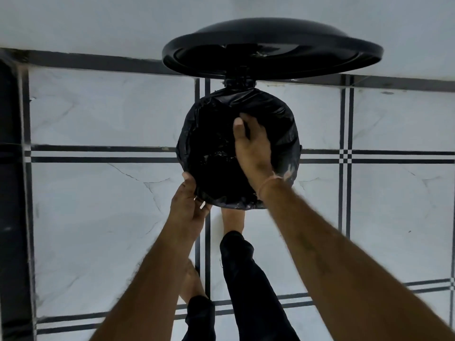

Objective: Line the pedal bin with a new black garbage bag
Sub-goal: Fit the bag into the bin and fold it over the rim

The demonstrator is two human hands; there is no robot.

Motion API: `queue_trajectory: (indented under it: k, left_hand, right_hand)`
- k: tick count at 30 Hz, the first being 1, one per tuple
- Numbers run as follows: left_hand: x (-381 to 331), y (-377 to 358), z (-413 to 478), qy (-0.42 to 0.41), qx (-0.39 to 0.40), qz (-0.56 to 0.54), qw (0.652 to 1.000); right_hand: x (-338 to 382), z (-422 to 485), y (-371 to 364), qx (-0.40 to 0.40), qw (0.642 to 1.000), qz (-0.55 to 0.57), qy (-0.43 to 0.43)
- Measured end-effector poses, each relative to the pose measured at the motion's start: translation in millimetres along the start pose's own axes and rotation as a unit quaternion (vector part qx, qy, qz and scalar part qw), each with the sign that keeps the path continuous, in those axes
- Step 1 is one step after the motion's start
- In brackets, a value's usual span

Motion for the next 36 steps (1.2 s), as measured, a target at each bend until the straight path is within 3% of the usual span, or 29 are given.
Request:
queue_trajectory:
  k: [3,6,8,13,17,20,22,24,26,30,32,34,36]
  left_hand:
    - [2.5,0.4,-0.4,-0.005,0.004,-0.009,1.000]
    - [3.5,-1.7,0.0,-0.005,0.001,-0.013,1.000]
    - [3.1,-1.2,0.3,-0.004,-0.003,-0.011,1.000]
    - [0.9,0.1,-0.5,-0.003,0.006,0.008,1.000]
    - [2.5,-0.2,0.5,-0.006,-0.004,0.015,1.000]
    - [2.9,0.2,1.9,-0.012,-0.005,0.007,1.000]
    - [3.3,-0.4,1.9,-0.010,-0.010,0.006,1.000]
    - [3.7,-1.9,1.4,-0.005,-0.024,0.008,1.000]
    - [3.8,-2.9,1.2,-0.008,-0.036,0.013,0.999]
    - [3.0,-4.6,0.2,-0.017,-0.040,0.016,0.999]
    - [2.7,-5.1,-0.7,-0.021,-0.035,0.016,0.999]
    - [2.4,-3.9,-1.6,-0.022,-0.030,0.020,0.999]
    - [2.8,-3.3,-2.8,-0.021,-0.029,0.009,0.999]
  right_hand:
    - [-5.8,29.3,35.0,0.006,0.998,-0.062,-0.017]
    - [-11.7,59.6,38.3,0.078,0.987,-0.101,-0.099]
    - [-14.4,57.3,30.8,0.105,0.979,-0.135,-0.108]
    - [-8.9,-14.1,41.3,-0.009,0.992,-0.127,0.006]
    - [-44.2,-29.3,39.4,0.046,0.981,-0.104,-0.156]
    - [-49.9,-10.0,32.4,0.077,0.972,-0.118,-0.188]
    - [-44.9,-10.5,26.3,0.089,0.971,-0.166,-0.145]
    - [-39.5,-27.1,24.8,0.067,0.963,-0.259,-0.040]
    - [-40.1,-50.3,25.6,0.023,0.926,-0.373,0.047]
    - [-74.5,-61.5,23.8,0.076,0.856,-0.501,0.103]
    - [-85.3,-61.4,30.0,0.054,0.876,-0.456,0.147]
    - [-92.4,-73.1,40.9,-0.030,0.926,-0.335,0.171]
    - [-102.6,-88.6,51.1,-0.113,0.964,-0.200,0.132]
Point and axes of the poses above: each hand's wrist, its own z-axis towards the middle knuckle, its own y-axis out of the back of the hand, x = y × z, the point moved 3 cm from there along z, towards the middle knuckle, and after that the axes turned 10 degrees about -y, right-handed, at the moved point
